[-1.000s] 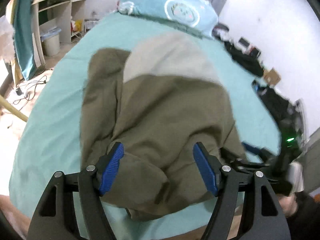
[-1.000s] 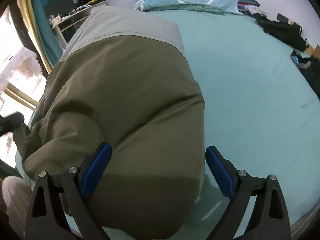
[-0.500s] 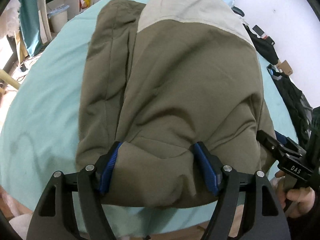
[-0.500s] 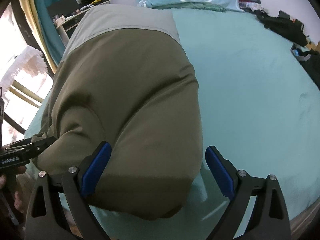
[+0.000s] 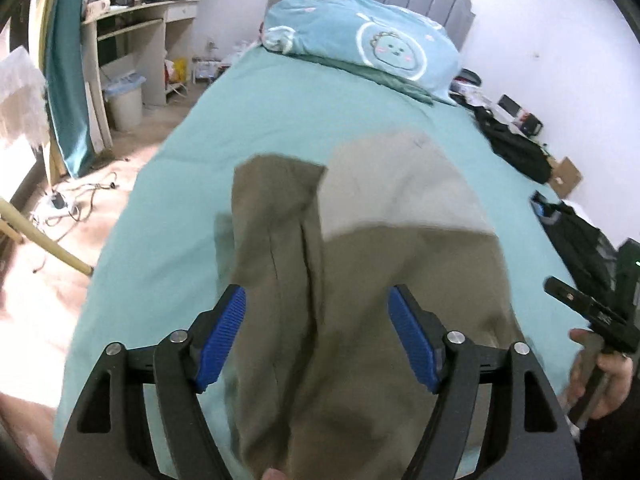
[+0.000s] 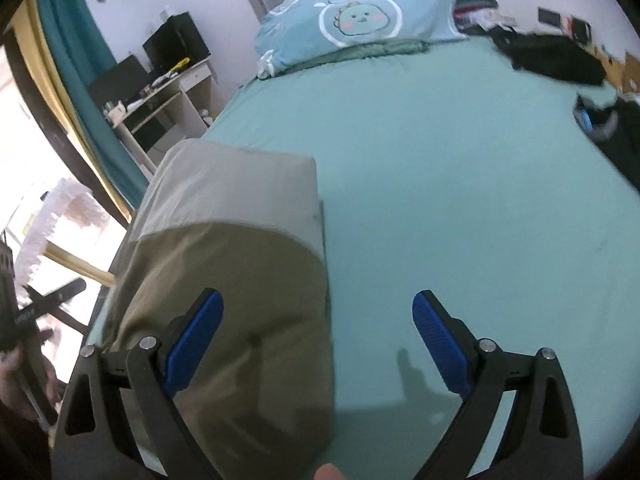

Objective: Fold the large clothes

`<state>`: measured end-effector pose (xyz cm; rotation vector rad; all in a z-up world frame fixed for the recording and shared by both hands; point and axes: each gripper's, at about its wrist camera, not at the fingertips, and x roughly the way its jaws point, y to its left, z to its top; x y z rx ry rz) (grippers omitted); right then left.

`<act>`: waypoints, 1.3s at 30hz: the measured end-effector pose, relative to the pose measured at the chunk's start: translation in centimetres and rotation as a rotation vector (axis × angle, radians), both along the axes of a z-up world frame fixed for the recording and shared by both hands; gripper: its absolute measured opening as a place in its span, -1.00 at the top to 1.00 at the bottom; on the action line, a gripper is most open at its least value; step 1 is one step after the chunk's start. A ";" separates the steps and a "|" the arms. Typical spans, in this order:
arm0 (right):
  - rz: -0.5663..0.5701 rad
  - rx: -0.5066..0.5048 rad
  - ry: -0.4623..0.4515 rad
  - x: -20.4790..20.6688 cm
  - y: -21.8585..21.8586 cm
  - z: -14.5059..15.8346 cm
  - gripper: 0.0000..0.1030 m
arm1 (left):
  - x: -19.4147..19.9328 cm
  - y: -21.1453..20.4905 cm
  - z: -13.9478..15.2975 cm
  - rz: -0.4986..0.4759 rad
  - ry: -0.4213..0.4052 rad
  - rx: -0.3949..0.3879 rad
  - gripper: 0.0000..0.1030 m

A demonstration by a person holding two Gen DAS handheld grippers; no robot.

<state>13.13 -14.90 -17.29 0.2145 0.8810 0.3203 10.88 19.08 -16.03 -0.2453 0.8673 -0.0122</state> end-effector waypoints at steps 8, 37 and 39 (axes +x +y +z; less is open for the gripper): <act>0.084 -0.067 -0.015 4.5 2.0 -1.0 -0.98 | 6.0 1.5 -3.2 0.039 0.073 0.011 -0.58; 0.202 -0.216 0.132 9.2 7.8 -8.7 -0.99 | 9.4 1.1 -11.3 -0.124 0.192 -0.299 -0.93; 0.200 -0.207 0.131 8.9 7.8 -8.7 -0.99 | 9.6 0.4 -11.2 -0.129 0.202 -0.259 -0.97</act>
